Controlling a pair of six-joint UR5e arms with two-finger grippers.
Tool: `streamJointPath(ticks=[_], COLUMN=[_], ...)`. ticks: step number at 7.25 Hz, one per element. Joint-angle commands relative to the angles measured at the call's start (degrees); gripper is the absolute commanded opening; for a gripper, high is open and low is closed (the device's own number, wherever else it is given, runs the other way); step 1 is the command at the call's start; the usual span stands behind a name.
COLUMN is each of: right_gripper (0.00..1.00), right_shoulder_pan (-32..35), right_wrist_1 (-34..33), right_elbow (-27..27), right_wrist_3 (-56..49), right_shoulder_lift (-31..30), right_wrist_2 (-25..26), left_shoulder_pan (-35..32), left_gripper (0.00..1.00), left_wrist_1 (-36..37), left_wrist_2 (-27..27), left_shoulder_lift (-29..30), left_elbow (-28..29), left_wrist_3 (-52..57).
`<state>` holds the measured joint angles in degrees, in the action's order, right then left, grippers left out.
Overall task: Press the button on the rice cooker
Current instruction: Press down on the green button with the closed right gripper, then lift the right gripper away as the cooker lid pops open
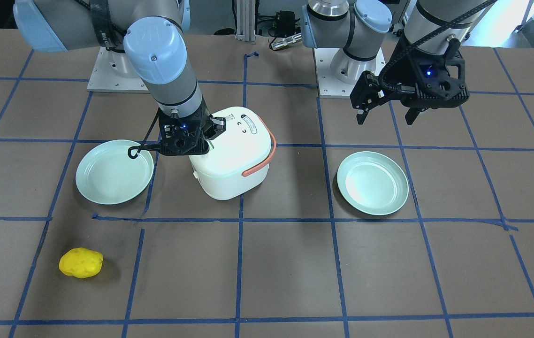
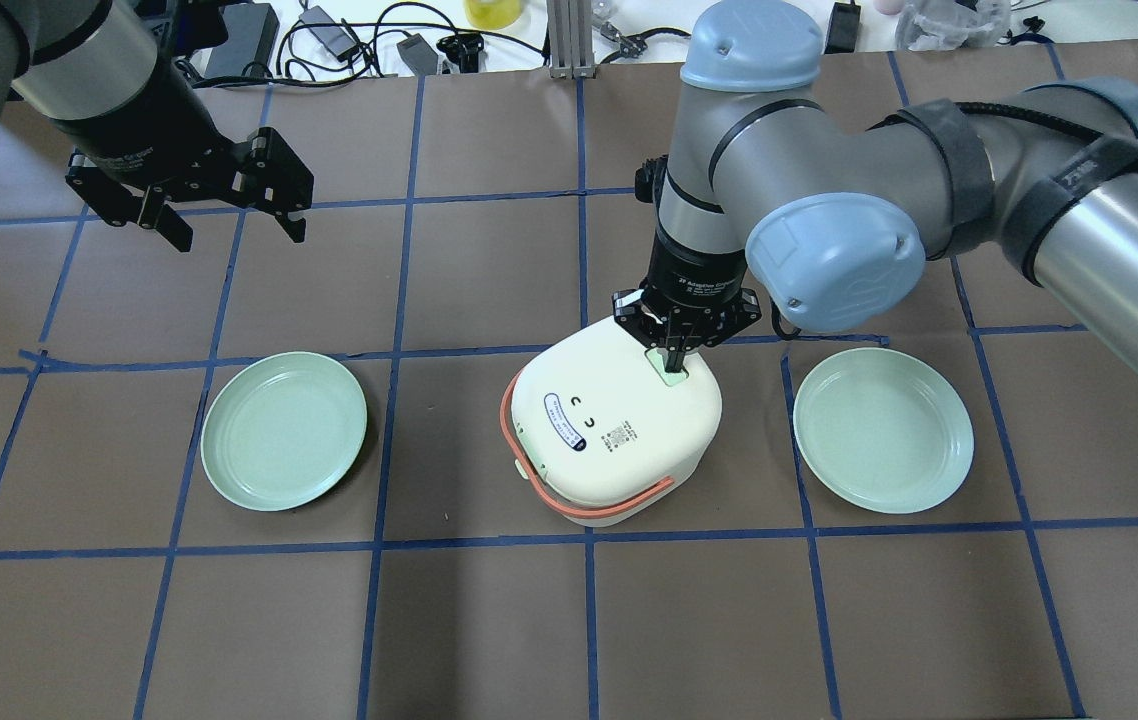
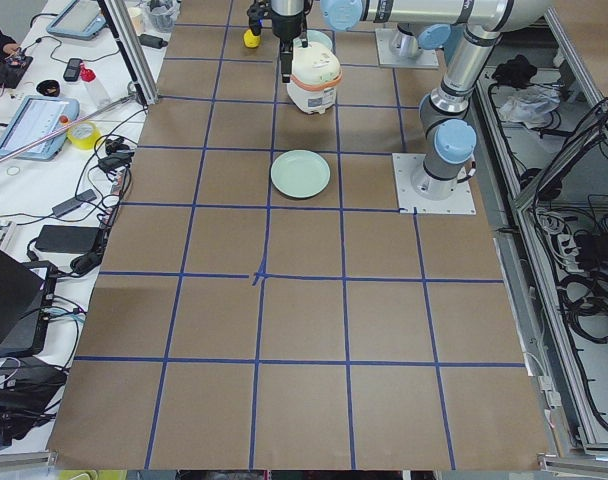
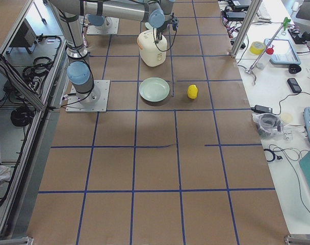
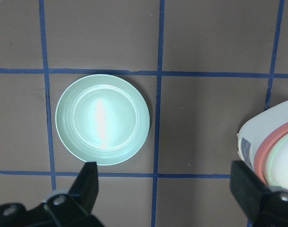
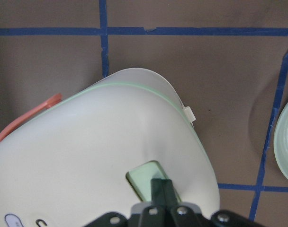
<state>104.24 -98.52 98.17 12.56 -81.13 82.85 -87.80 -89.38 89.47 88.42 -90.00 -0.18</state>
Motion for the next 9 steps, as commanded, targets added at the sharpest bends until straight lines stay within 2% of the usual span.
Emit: streamJointPath(ticks=[1, 2, 3, 5, 6, 9], right_gripper=[0.05, 0.61, 1.0, 1.0, 1.0, 1.0], right_shoulder_pan=[0.0, 0.0, 0.0, -1.13, -2.45, -10.43], right_wrist_1=[-0.44, -0.44, 0.08, 3.32, 4.9, 6.32], right_elbow=[-1.74, -4.63, -8.57, -15.0, -17.29, -17.84], right_wrist_3=[1.49, 2.37, 3.42, 5.01, 4.93, 4.05], right_shoulder_lift=[-0.69, -1.22, -1.31, -1.14, -1.05, -1.14], right_wrist_2=[-0.06, 0.47, 0.91, 1.35, 4.4, 4.95], left_shoulder_pan=[0.0, 0.0, 0.0, 0.0, 0.0, 0.0], left_gripper=[1.0, 1.0, 1.0, 1.0, 1.0, 1.0], left_wrist_1=[0.0, 0.0, 0.0, 0.0, 0.0, 0.0], left_wrist_2=[0.0, 0.0, 0.0, 0.0, 0.0, 0.0], left_shoulder_lift=[0.0, 0.0, 0.0, 0.0, 0.0, 0.0], left_elbow=[0.0, 0.0, 0.0, 0.0, 0.0, 0.0], left_wrist_3=[0.0, 0.0, 0.0, -0.08, 0.0, 0.0])
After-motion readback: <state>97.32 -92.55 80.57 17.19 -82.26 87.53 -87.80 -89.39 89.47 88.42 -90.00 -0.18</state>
